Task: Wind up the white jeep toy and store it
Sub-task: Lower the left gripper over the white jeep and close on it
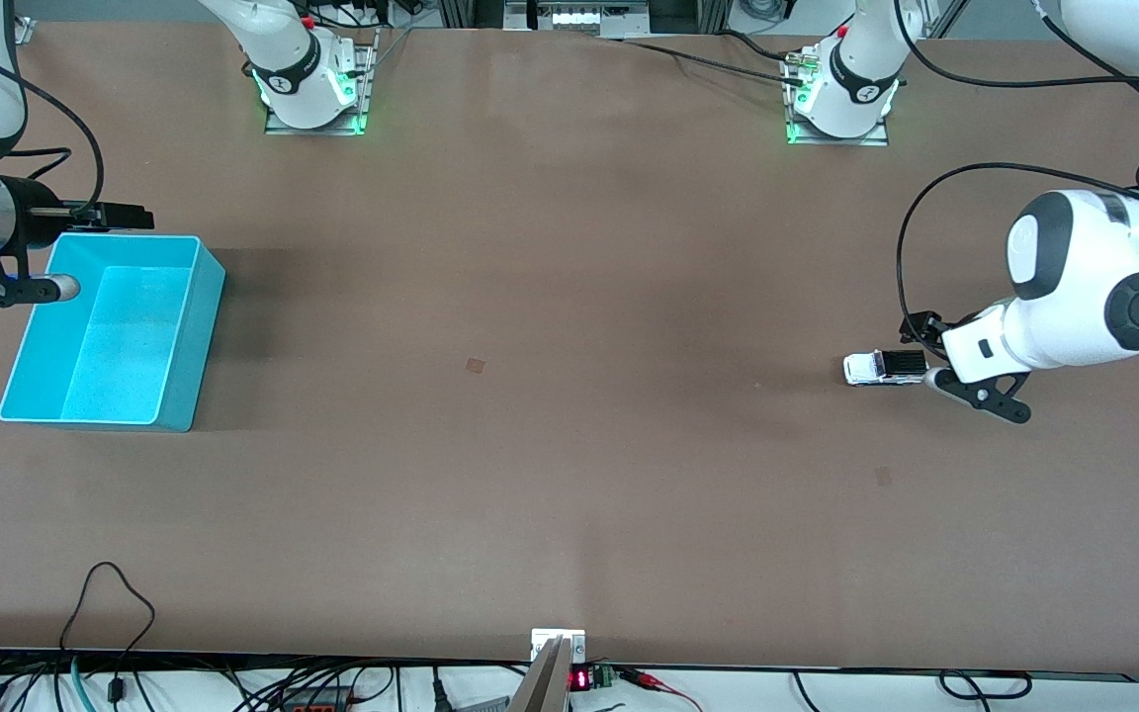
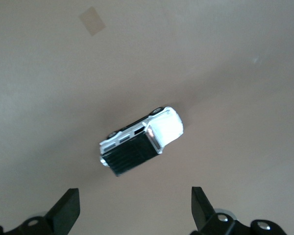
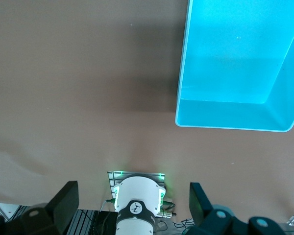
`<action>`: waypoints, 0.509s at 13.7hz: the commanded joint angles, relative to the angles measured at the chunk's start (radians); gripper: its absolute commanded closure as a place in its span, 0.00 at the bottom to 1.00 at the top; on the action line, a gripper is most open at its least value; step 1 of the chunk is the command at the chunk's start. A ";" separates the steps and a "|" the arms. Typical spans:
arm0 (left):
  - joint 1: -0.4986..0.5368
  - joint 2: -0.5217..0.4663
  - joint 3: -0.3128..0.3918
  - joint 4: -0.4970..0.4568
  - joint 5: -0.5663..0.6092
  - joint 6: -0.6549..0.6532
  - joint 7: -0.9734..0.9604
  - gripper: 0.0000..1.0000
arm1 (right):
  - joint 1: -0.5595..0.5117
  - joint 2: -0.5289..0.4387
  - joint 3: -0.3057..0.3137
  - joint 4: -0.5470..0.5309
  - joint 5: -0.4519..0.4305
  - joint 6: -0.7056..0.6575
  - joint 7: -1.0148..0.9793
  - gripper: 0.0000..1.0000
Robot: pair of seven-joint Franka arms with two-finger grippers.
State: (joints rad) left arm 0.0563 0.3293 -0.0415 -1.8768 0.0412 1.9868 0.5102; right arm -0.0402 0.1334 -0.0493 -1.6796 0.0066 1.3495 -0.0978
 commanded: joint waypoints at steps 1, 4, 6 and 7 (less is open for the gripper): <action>0.010 0.004 -0.004 -0.036 0.031 0.050 0.214 0.00 | -0.004 0.003 0.006 0.018 -0.008 -0.018 -0.013 0.00; 0.031 0.030 -0.006 -0.088 0.031 0.182 0.582 0.00 | -0.006 0.003 0.006 0.018 -0.008 -0.020 -0.011 0.00; 0.031 0.040 -0.006 -0.128 0.029 0.263 0.715 0.00 | -0.006 0.003 0.006 0.018 -0.008 -0.020 -0.011 0.00; 0.031 0.042 -0.006 -0.145 0.031 0.270 0.729 0.00 | -0.006 0.003 0.006 0.018 -0.008 -0.020 -0.014 0.00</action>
State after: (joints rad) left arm 0.0816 0.3750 -0.0410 -1.9834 0.0565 2.2178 1.1532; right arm -0.0402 0.1334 -0.0493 -1.6794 0.0066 1.3495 -0.0979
